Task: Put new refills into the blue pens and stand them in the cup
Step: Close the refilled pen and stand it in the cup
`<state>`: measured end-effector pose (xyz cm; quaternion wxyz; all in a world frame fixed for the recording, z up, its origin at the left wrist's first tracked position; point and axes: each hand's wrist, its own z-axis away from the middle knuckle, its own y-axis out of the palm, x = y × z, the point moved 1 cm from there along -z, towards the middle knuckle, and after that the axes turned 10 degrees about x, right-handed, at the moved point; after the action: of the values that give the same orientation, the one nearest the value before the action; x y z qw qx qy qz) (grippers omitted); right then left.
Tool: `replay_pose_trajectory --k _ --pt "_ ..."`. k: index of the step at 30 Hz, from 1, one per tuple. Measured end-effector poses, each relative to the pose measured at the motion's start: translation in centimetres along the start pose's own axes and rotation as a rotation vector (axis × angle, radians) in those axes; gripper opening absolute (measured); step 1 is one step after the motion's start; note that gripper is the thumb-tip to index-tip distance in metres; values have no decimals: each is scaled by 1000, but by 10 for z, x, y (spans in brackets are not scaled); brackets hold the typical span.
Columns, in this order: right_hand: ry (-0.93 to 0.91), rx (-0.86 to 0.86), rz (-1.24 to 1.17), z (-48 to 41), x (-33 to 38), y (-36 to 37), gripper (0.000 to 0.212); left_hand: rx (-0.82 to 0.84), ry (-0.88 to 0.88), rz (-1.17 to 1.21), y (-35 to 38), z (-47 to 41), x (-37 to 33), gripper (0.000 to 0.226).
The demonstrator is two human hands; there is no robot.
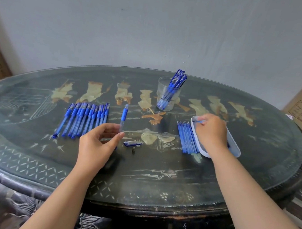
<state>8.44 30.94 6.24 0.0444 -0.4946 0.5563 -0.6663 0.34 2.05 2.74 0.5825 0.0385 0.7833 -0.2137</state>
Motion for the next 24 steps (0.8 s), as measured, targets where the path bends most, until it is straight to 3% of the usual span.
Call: replay_pose_trajectory --k 3,8,19,24 --pt "99 34 218 3 -16 -14 28 -17 1 8 1 1 0 16" --pt "219 135 332 8 -24 -17 23 -1 2 19 0 2 -3 17" --pt "297 191 378 11 -16 -17 12 27 23 20 -2 4 -6 17" --pt "237 84 287 11 -14 -17 22 33 30 12 -3 4 -5 18"
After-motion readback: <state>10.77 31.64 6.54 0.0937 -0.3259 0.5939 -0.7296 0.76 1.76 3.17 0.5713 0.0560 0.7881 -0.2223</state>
